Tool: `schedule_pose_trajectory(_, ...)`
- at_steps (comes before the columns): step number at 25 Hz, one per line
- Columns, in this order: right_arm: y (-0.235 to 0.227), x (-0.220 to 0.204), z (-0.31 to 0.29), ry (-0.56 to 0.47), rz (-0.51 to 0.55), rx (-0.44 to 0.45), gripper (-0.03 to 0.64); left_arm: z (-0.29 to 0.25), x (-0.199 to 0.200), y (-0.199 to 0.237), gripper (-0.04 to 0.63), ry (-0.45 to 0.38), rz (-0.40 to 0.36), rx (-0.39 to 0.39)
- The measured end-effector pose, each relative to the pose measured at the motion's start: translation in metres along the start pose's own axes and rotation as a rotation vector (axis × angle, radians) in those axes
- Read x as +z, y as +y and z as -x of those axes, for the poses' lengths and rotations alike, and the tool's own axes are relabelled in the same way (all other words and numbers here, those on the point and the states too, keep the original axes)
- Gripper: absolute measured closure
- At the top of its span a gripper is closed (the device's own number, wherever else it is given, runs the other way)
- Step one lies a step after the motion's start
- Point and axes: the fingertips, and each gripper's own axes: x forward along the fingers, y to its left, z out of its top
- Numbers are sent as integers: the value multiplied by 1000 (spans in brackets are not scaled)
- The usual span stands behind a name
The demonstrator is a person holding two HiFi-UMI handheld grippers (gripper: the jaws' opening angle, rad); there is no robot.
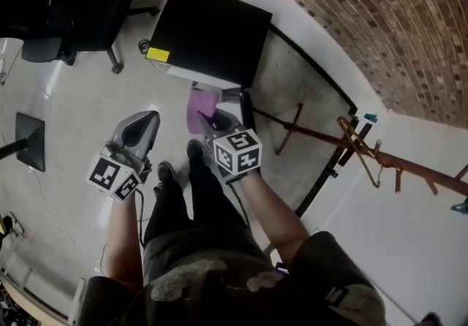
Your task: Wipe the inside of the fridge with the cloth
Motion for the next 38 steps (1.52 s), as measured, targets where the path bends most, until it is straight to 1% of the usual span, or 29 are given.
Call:
schedule_pose_trajectory(3,-6,-18,-21,4,-2,-13,543,-7,-17,22,578,-9,13,-21)
schedule_pose_trajectory(6,-16,-42,-38,17,-22,-58,543,-11,-34,39,578,-27,28,-51)
schedule_pose_trajectory(11,-34,-80,-67,-8,-54,-112,543,-8,-77,65,578,-6,8,-77)
schedule_pose_trajectory(15,-49,-107,-100,-40,-68,-109,543,-6,-124,96,578,4,7,-64)
schedule_pose_trajectory(19,-73,-126,-135,-75,-52,-105,543,-12,-177,124,578,10,9,-61)
schedule_pose_trajectory(22,-91,-132,-163,-117,-52,-98,543,-22,-211,147,578,3,2,-53)
schedule_pose_trajectory(24,-100,-131,-179,-152,-42,-89,543,-30,-226,163,578,-22,-3,-44)
schedule_pose_trajectory(27,-113,-130,-203,-196,-11,-77,543,-47,-241,184,578,-64,-30,-51)
schedule_pose_trajectory(32,-131,-150,-252,-228,23,-34,543,-82,-271,213,578,-86,-92,-73)
schedule_pose_trajectory(34,-139,-152,-266,-255,49,-18,543,-92,-281,217,578,-108,-102,-138)
schedule_pose_trajectory(36,-149,-149,-279,-287,89,-15,543,-102,-290,222,578,-113,-138,-204)
schedule_pose_trajectory(38,-159,-142,-294,-313,126,-6,543,-111,-298,237,578,-122,-186,-202)
